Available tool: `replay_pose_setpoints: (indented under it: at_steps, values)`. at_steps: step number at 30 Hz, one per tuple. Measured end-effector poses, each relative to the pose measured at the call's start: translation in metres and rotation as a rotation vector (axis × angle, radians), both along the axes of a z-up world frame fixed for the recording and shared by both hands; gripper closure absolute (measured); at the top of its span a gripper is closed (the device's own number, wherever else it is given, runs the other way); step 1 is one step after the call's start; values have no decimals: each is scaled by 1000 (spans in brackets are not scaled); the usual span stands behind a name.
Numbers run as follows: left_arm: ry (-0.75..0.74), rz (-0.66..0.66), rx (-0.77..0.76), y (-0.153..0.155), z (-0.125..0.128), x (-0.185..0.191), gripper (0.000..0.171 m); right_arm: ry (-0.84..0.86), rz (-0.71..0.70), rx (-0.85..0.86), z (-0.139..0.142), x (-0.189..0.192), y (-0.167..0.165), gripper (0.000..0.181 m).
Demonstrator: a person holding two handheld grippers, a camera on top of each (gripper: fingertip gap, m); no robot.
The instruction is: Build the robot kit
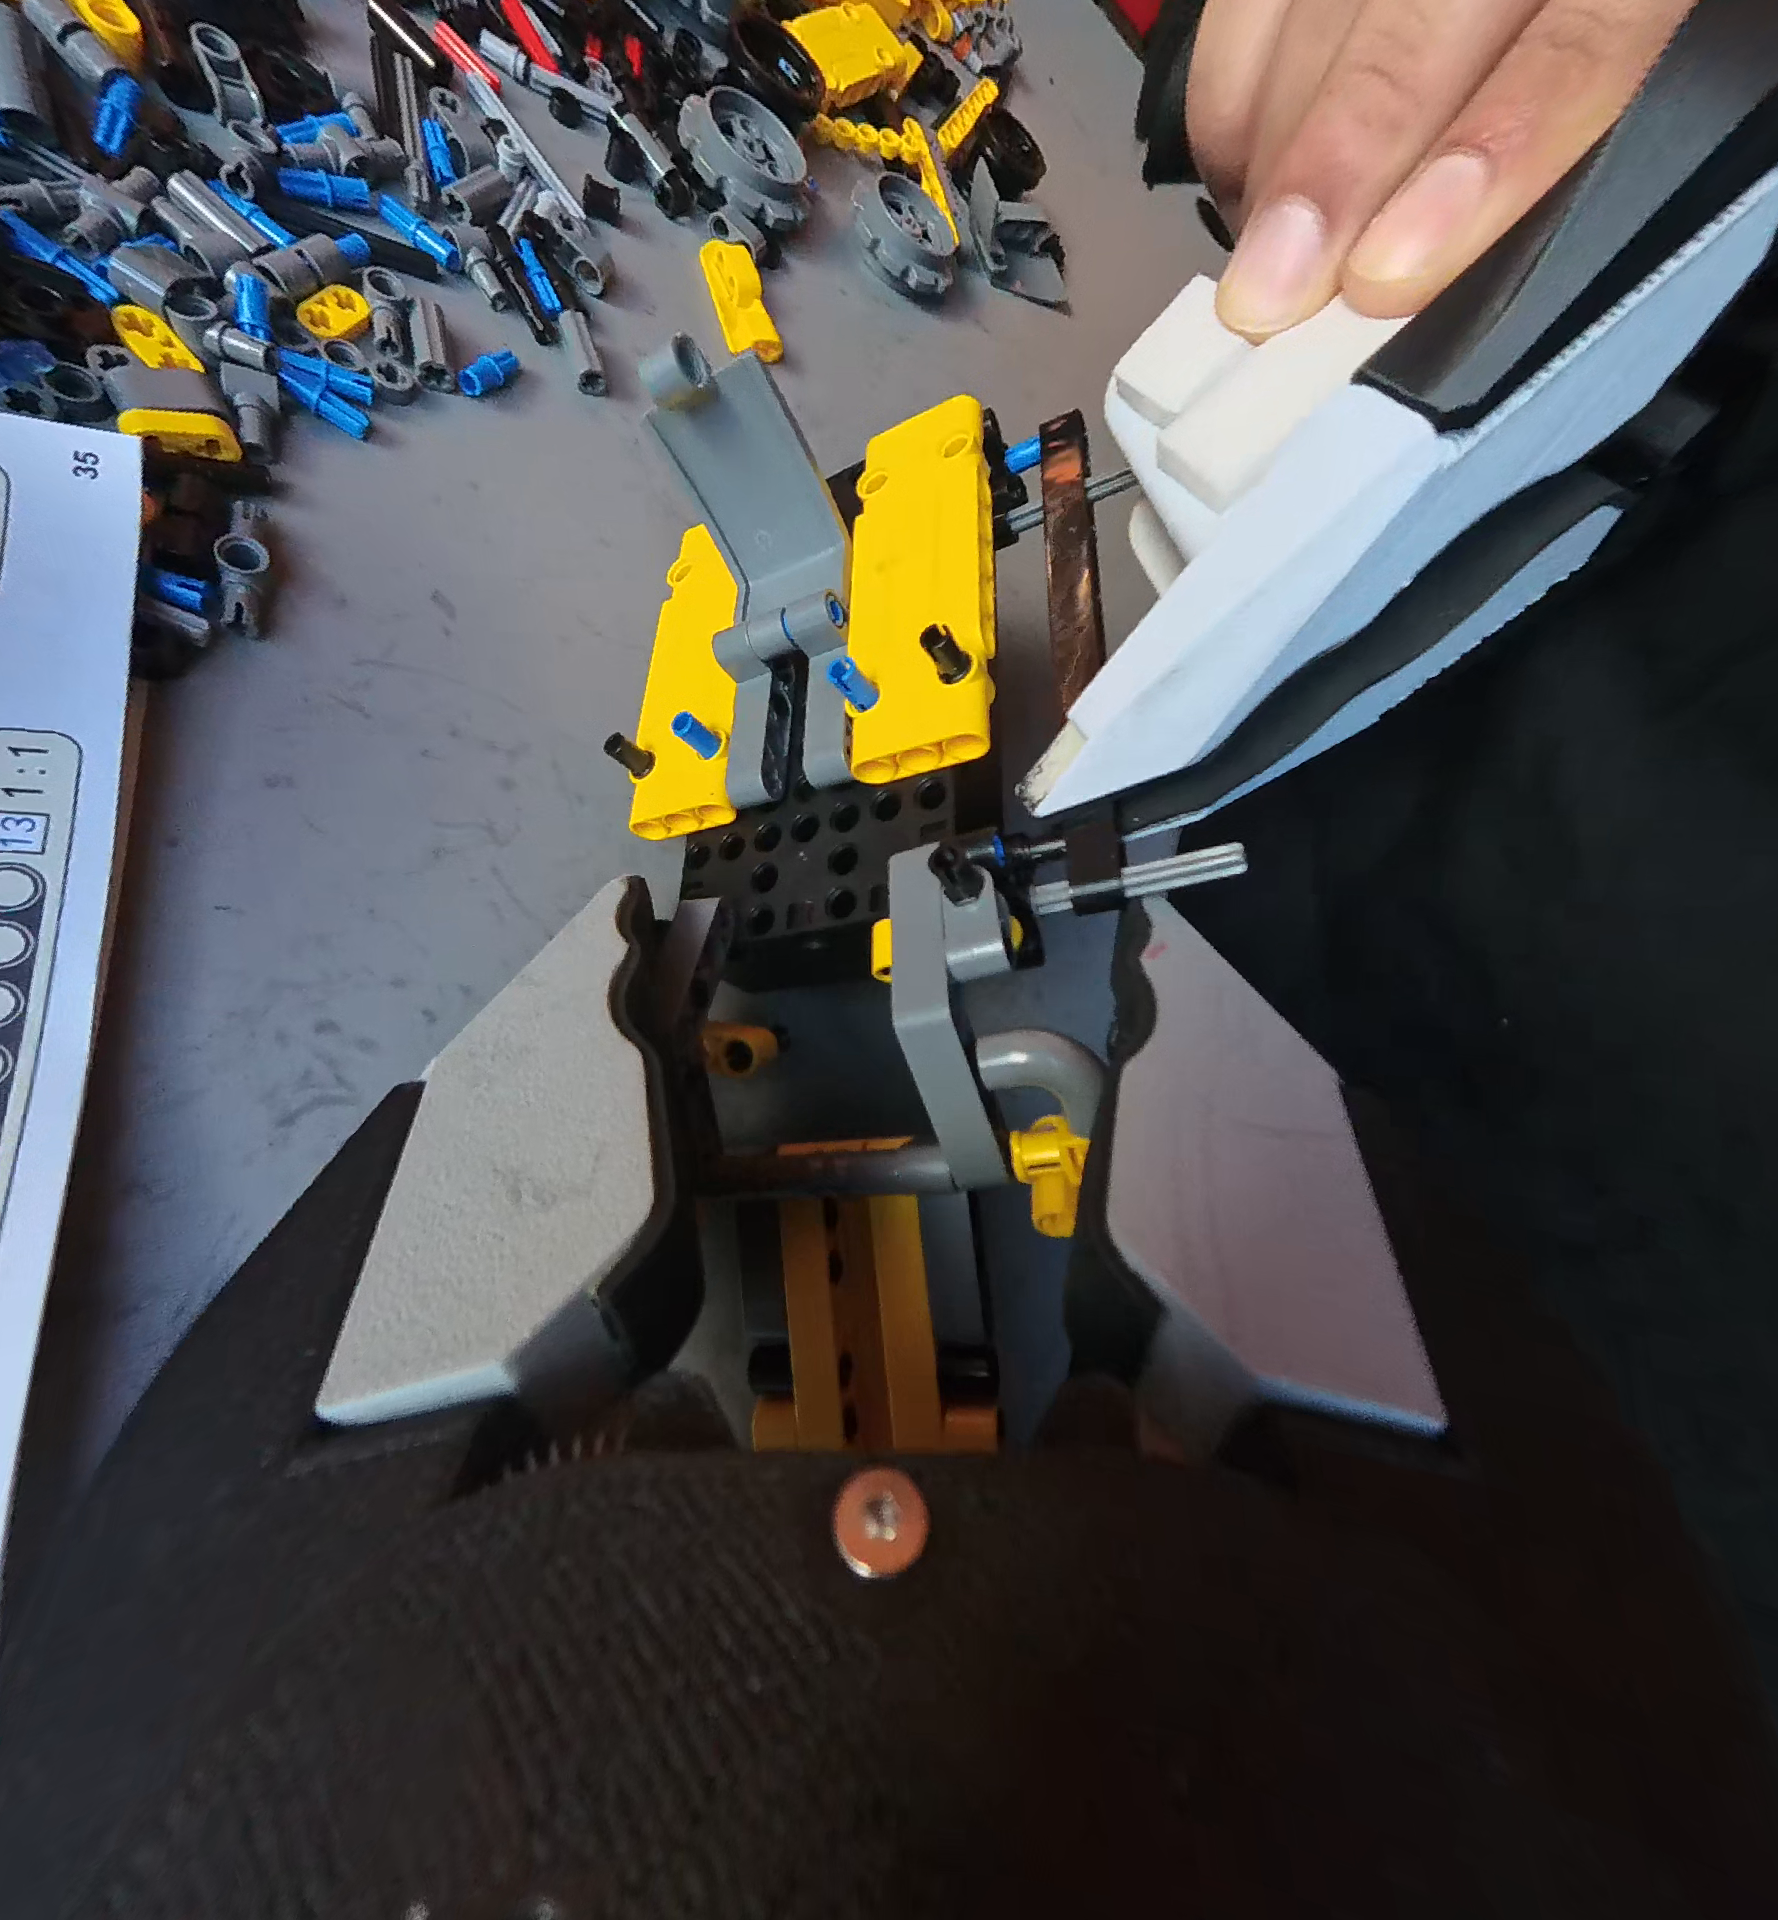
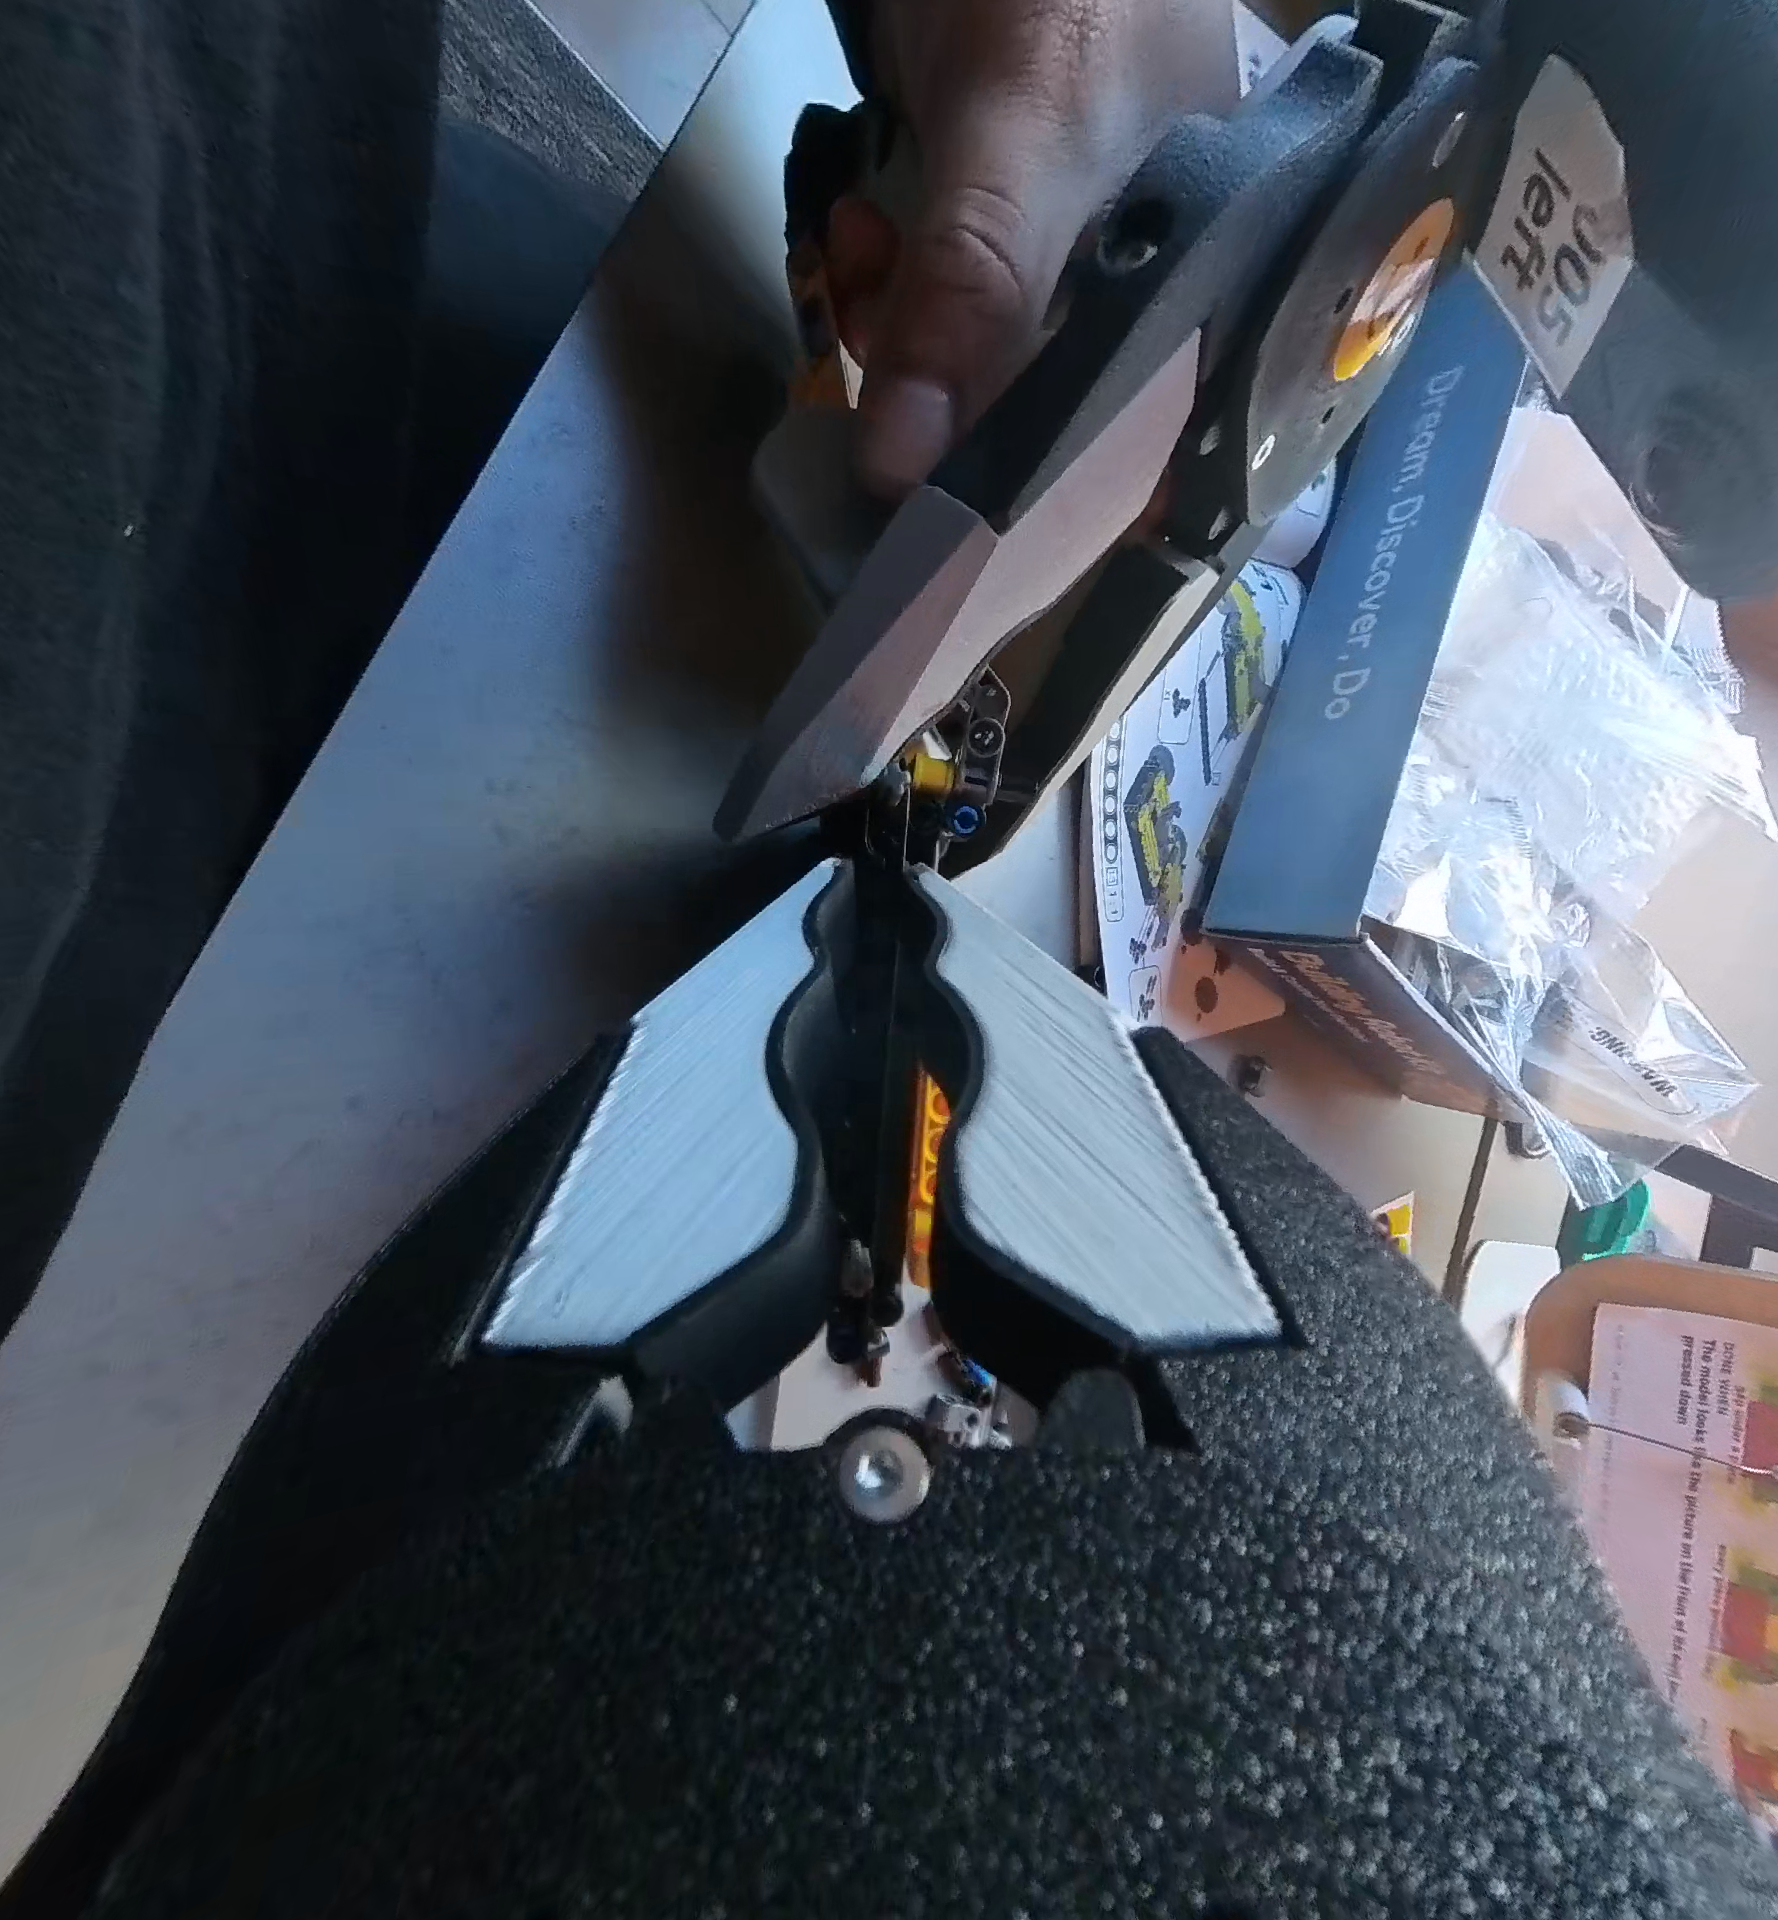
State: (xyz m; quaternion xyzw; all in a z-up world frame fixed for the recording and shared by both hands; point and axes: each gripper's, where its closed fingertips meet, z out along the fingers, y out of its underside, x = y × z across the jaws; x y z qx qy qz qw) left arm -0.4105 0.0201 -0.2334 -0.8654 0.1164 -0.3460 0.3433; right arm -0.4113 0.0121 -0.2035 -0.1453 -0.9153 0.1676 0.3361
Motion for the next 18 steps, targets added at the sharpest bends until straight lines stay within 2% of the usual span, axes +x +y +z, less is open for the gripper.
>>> replay_pose_setpoints:
  at_steps: [7, 15, 18]
  values:
    - [46, -2, 15, 1, -1, 0, 85, 12, -32, -71, -2, 2, -1, 173]
    - [112, -12, 62, 5, -2, -2, 85, 2, -157, -278, -4, 3, 0, 171]
    - [179, -25, 96, 4, -4, -2, 85, -4, -176, -326, -9, 6, -3, 170]
